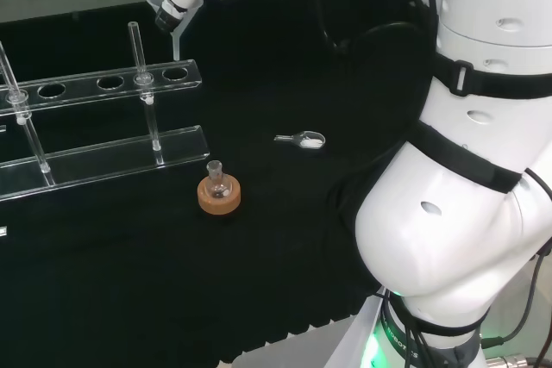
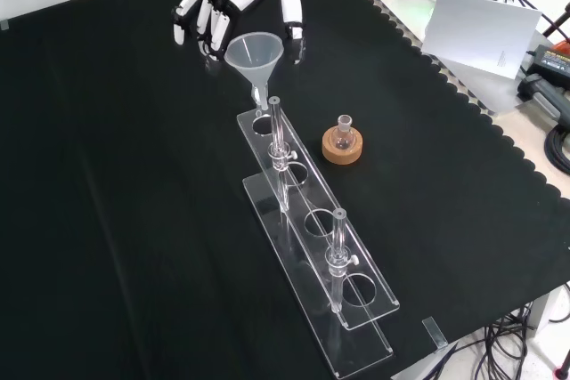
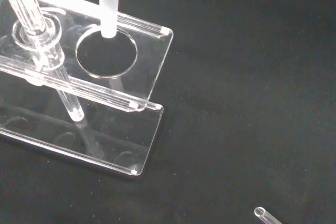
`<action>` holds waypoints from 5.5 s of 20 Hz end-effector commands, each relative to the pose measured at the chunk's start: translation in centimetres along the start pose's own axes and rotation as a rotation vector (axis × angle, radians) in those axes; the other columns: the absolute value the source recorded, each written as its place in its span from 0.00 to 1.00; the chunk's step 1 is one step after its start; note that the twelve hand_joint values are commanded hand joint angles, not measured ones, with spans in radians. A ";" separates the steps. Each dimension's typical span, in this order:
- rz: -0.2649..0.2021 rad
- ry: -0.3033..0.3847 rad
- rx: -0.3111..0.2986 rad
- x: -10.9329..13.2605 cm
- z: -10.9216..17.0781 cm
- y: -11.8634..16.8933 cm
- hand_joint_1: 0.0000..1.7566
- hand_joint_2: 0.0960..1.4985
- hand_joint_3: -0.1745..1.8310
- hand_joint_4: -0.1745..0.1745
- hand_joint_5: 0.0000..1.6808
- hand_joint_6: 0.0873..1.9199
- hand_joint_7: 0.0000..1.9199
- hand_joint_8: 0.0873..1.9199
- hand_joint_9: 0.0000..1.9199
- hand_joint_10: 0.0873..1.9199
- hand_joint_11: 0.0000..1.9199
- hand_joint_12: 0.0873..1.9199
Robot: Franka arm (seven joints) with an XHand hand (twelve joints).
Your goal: Place the funnel on the round-bottom flask.
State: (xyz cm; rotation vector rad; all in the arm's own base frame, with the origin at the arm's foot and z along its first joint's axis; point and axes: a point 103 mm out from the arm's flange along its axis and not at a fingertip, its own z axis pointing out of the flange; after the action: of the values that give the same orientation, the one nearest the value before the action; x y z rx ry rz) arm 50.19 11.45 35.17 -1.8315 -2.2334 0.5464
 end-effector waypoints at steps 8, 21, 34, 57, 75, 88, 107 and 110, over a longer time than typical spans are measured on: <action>0.002 -0.015 -0.023 -0.8 0.1 -1.0 0.45 0.47 0.09 0.55 0.49 0.04 0.60 0.16 0.33 0.18 0.00 0.37; 0.059 -0.001 -0.021 -1.2 2.2 -5.3 0.46 0.47 0.10 0.55 0.49 0.05 0.60 0.16 0.33 0.18 0.00 0.37; 0.109 0.030 0.022 -0.9 5.9 -8.3 0.46 0.47 0.10 0.55 0.49 0.06 0.61 0.16 0.33 0.18 0.00 0.37; 0.098 0.033 0.017 0.8 10.2 -10.2 0.47 0.48 0.10 0.54 0.48 0.09 0.60 0.15 0.33 0.18 0.00 0.40; -0.019 -0.084 -0.072 3.6 12.7 -12.7 0.47 0.48 0.10 0.54 0.46 0.12 0.61 0.15 0.33 0.18 0.00 0.43; 0.016 -0.082 -0.044 4.1 14.4 -11.2 0.47 0.48 0.10 0.54 0.46 0.13 0.61 0.15 0.33 0.18 0.00 0.43; 0.008 -0.060 -0.018 3.4 15.2 -10.4 0.47 0.48 0.11 0.55 0.46 0.14 0.61 0.15 0.34 0.18 0.00 0.42; 0.012 -0.057 -0.023 3.2 15.1 -10.4 0.47 0.48 0.11 0.55 0.46 0.15 0.61 0.15 0.34 0.18 0.00 0.42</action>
State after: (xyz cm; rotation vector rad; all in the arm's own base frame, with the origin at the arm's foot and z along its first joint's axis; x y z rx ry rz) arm 34.32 10.61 25.28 -1.8587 -2.2783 0.5914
